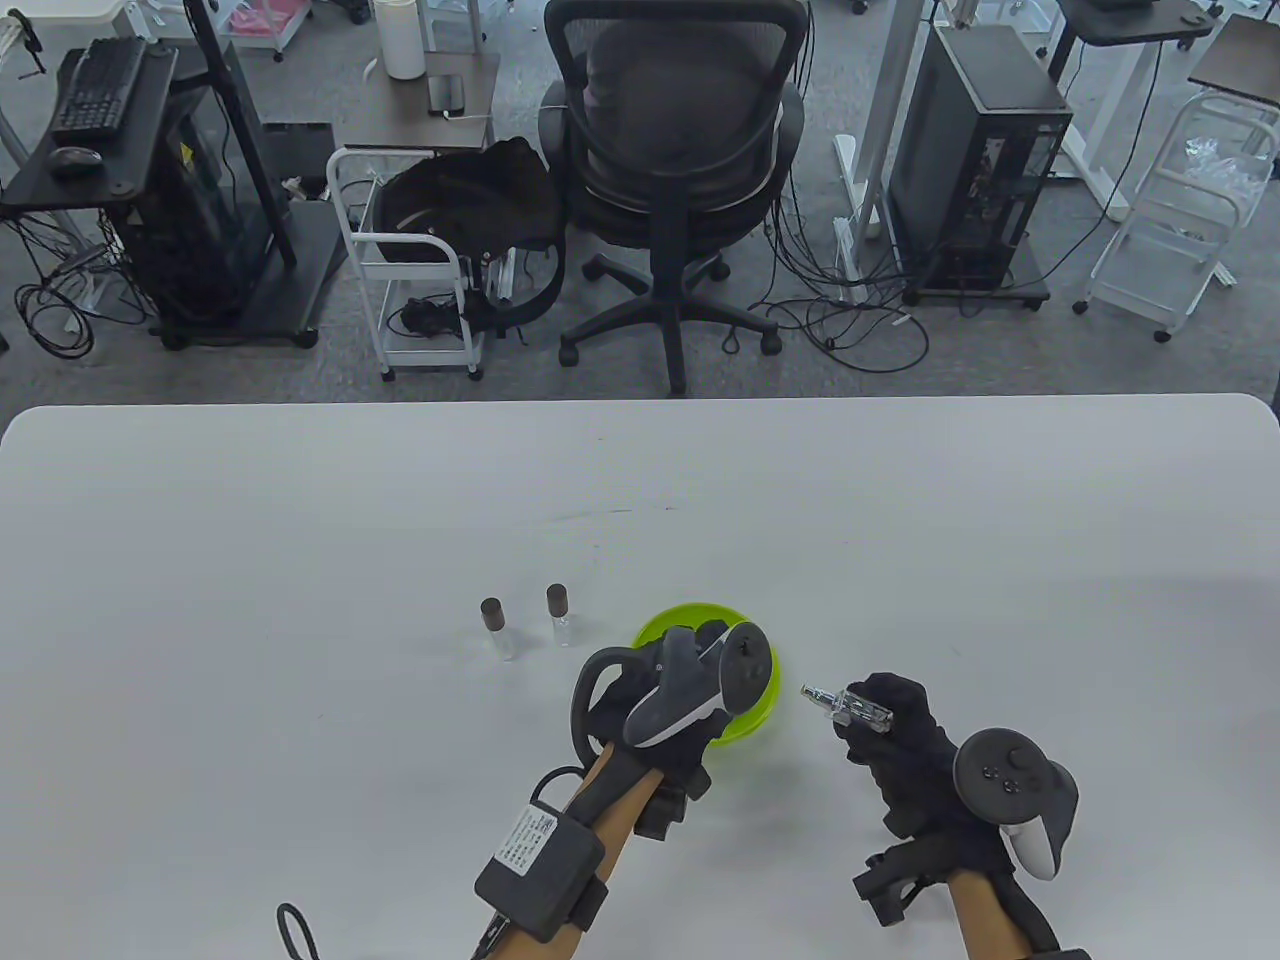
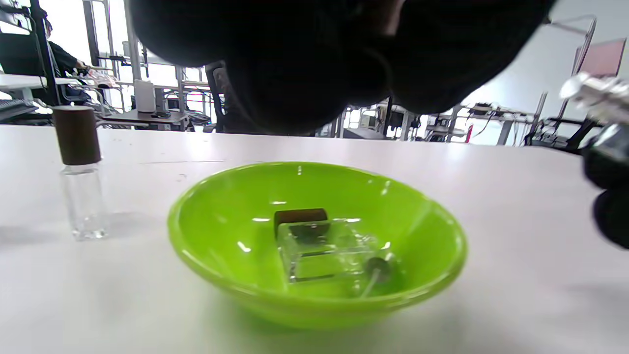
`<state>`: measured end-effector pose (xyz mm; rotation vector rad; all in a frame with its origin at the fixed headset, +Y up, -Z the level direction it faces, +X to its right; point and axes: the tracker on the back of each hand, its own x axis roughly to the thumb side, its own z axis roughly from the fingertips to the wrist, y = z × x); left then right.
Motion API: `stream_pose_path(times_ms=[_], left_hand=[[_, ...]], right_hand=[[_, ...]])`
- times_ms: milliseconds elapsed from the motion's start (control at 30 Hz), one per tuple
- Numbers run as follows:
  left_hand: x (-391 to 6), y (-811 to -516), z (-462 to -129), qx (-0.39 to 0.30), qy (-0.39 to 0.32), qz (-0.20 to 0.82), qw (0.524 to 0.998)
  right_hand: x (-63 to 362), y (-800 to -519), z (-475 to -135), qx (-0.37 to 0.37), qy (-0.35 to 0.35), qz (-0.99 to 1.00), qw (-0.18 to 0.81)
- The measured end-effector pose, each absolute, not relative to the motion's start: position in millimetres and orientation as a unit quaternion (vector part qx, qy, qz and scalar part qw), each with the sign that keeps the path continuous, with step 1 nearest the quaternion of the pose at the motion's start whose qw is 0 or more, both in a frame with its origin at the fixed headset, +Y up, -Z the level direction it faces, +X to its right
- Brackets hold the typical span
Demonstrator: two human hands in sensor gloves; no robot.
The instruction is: Assemble perfume bottles from components
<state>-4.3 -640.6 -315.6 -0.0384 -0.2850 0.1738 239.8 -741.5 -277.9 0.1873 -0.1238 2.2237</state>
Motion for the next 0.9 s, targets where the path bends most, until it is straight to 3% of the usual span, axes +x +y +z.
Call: stream_pose_path(times_ms=[233, 467, 733, 900], left_hand=[[-23, -662, -306, 0.042, -0.159, 0.296, 0.941], [-32, -697, -314, -0.005, -0.141, 0.509, 0.849], [-24, -716, -316, -0.054, -0.151, 0.565, 0.809], [-20, -717, -312, -0.047, -0.153, 0.553, 0.818]], right_hand=[[230, -740, -276, 0.097, -0.039, 0.894, 0.435], [225, -740, -275, 0.110, -0.034, 0.892, 0.436], [219, -739, -272, 0.129, -0.029, 0.890, 0.437], [216, -738, -270, 0.136, -0.031, 0.890, 0.435]])
